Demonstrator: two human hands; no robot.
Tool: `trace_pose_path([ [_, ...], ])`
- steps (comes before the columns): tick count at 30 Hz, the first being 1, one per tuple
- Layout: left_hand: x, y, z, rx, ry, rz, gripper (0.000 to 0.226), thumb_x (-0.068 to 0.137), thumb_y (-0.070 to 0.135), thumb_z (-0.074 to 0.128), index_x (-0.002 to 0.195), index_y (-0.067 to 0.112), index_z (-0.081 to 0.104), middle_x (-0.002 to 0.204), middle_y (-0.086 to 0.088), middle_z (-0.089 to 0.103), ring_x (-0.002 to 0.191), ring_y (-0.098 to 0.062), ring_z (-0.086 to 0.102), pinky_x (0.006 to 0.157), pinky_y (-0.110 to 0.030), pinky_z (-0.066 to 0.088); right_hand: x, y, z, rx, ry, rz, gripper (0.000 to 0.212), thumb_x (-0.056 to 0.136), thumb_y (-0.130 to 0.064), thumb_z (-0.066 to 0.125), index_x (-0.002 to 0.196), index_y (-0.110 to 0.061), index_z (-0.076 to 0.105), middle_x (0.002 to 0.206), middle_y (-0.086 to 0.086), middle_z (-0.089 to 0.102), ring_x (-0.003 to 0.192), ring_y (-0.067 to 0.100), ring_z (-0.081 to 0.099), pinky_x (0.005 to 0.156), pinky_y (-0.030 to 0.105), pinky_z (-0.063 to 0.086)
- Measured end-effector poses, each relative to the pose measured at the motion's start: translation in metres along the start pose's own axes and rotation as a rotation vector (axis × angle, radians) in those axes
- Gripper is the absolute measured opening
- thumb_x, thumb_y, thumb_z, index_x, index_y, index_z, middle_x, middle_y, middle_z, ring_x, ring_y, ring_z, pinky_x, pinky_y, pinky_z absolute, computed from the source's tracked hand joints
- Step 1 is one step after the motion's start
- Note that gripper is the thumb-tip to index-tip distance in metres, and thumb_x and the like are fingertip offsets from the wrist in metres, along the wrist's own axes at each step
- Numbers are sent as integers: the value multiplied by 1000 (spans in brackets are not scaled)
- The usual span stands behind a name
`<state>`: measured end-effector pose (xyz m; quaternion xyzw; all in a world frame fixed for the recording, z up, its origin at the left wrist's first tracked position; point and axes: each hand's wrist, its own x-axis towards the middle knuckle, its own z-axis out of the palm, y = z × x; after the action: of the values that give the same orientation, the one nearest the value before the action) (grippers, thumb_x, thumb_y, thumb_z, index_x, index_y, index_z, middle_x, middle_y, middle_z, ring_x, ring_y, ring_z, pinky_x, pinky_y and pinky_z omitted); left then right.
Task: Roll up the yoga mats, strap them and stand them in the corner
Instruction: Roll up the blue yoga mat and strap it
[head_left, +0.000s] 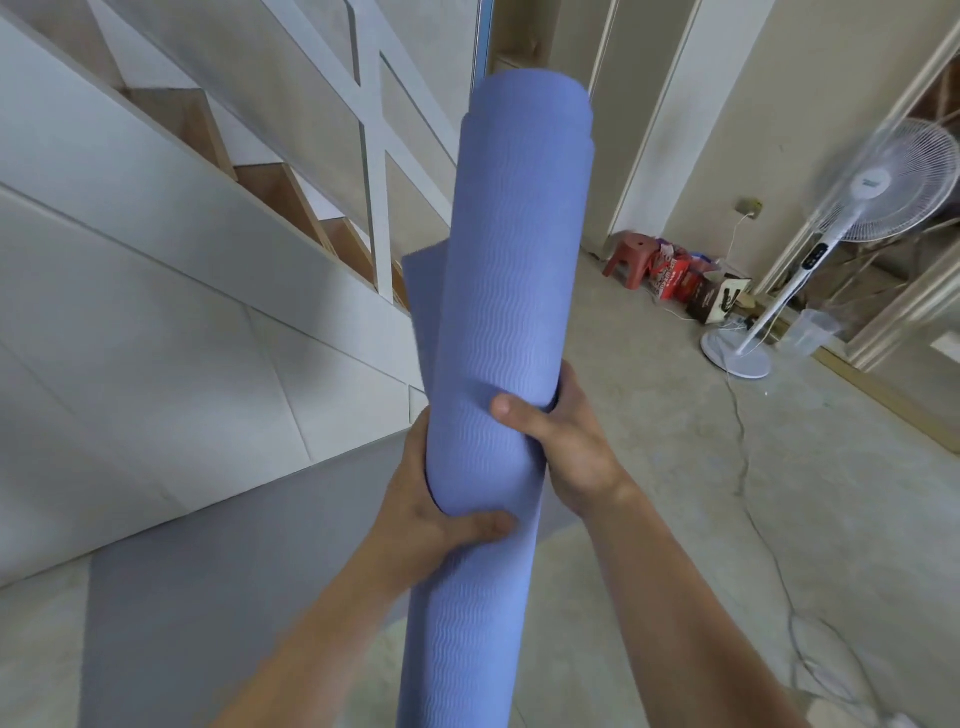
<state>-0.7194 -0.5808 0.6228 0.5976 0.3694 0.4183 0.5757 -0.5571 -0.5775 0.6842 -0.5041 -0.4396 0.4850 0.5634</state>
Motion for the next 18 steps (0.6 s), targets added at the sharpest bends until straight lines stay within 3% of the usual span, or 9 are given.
trace_pose_path([
  [2,8,3,-7,9,-117,-57,106,51,10,92,140,37,40,126,20,64,115,-9,65,82,-25,57,1,1,1,-38,101,16,74,56,-27,91,121,-15,57,114,3,72,102,26,71,83,49,59],
  [4,9,4,-11,83,-160,-109,105,52,26,93,139,46,37,128,27,60,119,-5,61,86,-22,54,2,6,5,-115,276,70,79,52,-32,94,120,-19,56,111,-4,71,97,20,71,81,48,60],
  [6,4,6,-3,335,-83,-139,115,56,43,83,150,48,17,142,31,41,126,2,48,94,-22,45,1,9,14,-304,448,142,93,47,-47,92,126,-27,47,115,-14,66,100,13,67,85,44,58],
  [8,-4,2,17,482,-1,-84,123,59,49,78,155,39,2,146,22,29,128,0,42,98,-27,44,-5,10,29,-463,524,192,100,47,-58,87,131,-36,37,118,-21,58,103,11,61,91,38,52],
  [11,-7,-3,32,310,238,-78,101,54,58,82,136,46,25,129,16,52,113,-6,62,83,-33,59,-18,19,53,-513,450,126,105,45,-64,81,136,-43,31,127,-24,51,115,6,54,96,37,49],
  [13,-9,-3,21,196,314,-102,108,47,49,91,133,54,25,129,24,52,109,-1,63,81,-31,59,-21,21,49,-439,346,77,110,47,-61,85,141,-40,32,129,-24,50,119,0,52,99,34,49],
  [16,-12,-7,-4,68,231,-48,122,42,27,97,140,51,28,131,34,51,117,2,60,85,-29,59,-11,9,22,-303,184,57,128,43,-57,90,151,-34,26,134,-19,46,124,-2,47,99,25,43],
  [18,-11,-1,-14,18,94,10,121,40,25,95,143,42,33,134,28,54,121,-4,60,85,-30,58,0,1,6,-208,45,28,125,45,-53,93,149,-28,30,143,-11,49,131,11,49,104,40,45],
])
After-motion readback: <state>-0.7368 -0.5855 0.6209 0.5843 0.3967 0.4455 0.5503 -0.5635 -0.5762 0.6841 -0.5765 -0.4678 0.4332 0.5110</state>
